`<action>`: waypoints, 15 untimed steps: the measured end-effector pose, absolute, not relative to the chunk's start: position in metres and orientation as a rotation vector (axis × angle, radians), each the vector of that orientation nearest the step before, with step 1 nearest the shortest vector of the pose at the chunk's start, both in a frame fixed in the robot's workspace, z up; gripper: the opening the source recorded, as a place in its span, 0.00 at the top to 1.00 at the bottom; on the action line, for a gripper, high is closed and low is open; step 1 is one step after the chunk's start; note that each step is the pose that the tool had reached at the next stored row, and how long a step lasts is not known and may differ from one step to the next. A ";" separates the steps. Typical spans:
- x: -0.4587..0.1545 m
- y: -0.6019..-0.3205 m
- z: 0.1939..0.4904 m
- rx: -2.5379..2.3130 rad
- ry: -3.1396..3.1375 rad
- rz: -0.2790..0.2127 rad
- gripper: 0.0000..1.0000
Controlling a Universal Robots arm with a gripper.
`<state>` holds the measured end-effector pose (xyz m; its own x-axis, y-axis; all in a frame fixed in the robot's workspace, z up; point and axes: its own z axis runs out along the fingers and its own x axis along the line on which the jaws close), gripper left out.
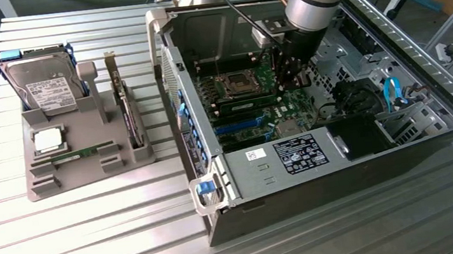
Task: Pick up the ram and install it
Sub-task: 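Press down the ram until it locks into place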
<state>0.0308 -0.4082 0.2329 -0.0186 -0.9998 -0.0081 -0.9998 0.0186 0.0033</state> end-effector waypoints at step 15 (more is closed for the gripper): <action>0.031 -0.408 0.232 -2.198 2.240 0.013 0.89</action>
